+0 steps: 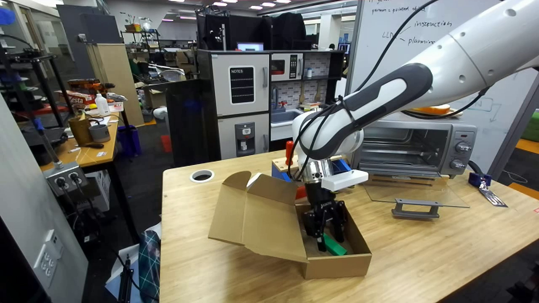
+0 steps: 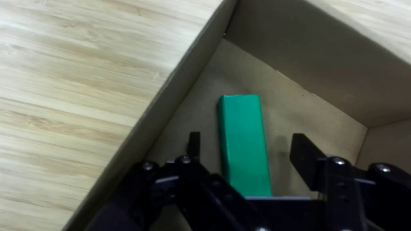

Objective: Take the green block out of the box and put it on the table

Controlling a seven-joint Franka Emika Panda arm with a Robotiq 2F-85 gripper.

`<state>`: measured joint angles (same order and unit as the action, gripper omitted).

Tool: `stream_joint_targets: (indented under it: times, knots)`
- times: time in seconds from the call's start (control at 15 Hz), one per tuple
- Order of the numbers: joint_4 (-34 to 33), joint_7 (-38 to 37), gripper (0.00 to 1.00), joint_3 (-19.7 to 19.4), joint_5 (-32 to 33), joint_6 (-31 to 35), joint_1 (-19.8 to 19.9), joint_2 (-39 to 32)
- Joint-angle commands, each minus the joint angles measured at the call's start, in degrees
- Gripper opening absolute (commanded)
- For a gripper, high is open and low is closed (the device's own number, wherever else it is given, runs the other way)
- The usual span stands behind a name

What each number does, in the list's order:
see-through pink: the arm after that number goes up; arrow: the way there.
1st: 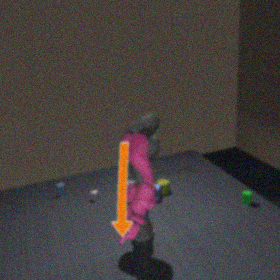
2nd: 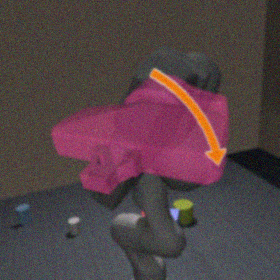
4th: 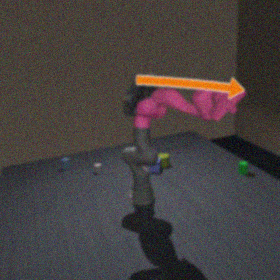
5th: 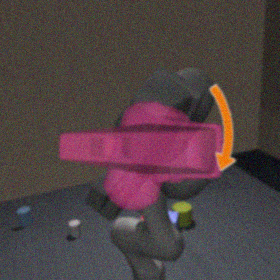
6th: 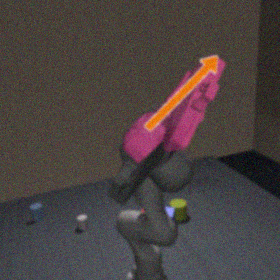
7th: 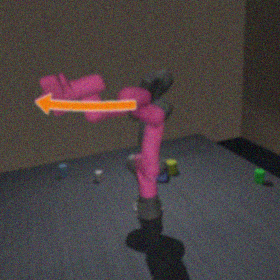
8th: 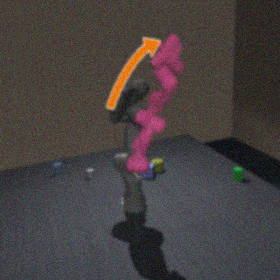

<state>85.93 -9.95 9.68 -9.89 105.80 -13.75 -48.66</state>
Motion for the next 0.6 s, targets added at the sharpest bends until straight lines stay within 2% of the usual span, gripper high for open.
stream_joint_targets:
  times: [0.0, 0.33, 0.53]
  knots:
    - [-1.6, 0.2, 0.41, 0.2, -1.5, -1.0, 0.2, -1.4]
    - [-1.7, 0.5, 0.08, 0.4, -1.8, -1.4, 0.4, -1.5]
    - [-1.7, 0.8, 0.08, 0.4, -1.7, -1.5, 0.4, -1.4]
